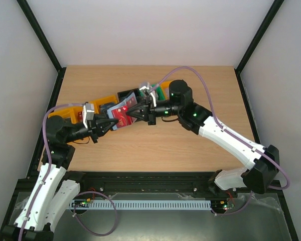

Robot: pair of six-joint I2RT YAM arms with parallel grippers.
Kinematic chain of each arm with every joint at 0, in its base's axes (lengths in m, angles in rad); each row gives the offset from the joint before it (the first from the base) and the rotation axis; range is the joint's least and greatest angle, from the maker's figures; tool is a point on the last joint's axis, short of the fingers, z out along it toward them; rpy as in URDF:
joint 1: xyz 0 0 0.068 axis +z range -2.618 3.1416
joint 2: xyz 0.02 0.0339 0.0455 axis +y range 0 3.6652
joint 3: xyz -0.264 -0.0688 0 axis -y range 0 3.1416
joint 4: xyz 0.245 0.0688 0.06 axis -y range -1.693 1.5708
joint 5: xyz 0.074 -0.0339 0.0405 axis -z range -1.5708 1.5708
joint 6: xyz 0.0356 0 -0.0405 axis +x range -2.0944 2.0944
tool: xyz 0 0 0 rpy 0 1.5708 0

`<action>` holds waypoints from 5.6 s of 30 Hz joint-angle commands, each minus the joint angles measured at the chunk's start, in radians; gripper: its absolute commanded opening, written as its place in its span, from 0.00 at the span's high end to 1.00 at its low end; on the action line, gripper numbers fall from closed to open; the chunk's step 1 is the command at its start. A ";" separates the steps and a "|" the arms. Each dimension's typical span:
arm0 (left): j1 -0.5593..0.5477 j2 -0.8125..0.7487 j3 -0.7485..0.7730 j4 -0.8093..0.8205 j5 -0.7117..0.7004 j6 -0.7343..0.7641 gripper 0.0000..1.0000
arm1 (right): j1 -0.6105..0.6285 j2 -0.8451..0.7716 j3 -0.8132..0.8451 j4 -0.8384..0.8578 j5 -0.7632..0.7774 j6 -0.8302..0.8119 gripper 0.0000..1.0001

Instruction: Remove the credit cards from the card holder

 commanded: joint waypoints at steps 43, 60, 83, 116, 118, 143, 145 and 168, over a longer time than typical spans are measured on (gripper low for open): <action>-0.012 -0.003 0.010 0.046 0.049 0.001 0.94 | -0.008 -0.004 -0.050 0.192 -0.071 0.054 0.98; -0.012 -0.021 -0.013 0.047 0.022 -0.016 0.98 | -0.066 -0.128 -0.115 0.135 -0.010 0.024 0.98; -0.031 0.022 0.017 0.188 0.067 -0.052 0.98 | -0.003 -0.035 0.012 -0.052 0.076 -0.179 0.80; -0.063 0.050 0.017 0.219 0.071 -0.038 0.98 | 0.047 -0.052 0.044 -0.044 -0.034 -0.229 0.75; -0.064 0.049 0.020 0.225 0.077 -0.040 0.98 | 0.023 -0.079 0.035 -0.074 -0.039 -0.255 0.73; -0.084 0.056 0.054 0.254 0.114 0.041 0.98 | 0.058 -0.089 -0.006 -0.108 0.144 -0.254 0.76; -0.085 0.056 0.056 0.253 0.112 0.043 0.98 | 0.067 -0.085 -0.003 -0.087 0.130 -0.247 0.78; -0.094 0.055 -0.030 0.290 -0.021 -0.100 0.90 | 0.000 -0.119 -0.105 0.069 0.044 -0.019 0.99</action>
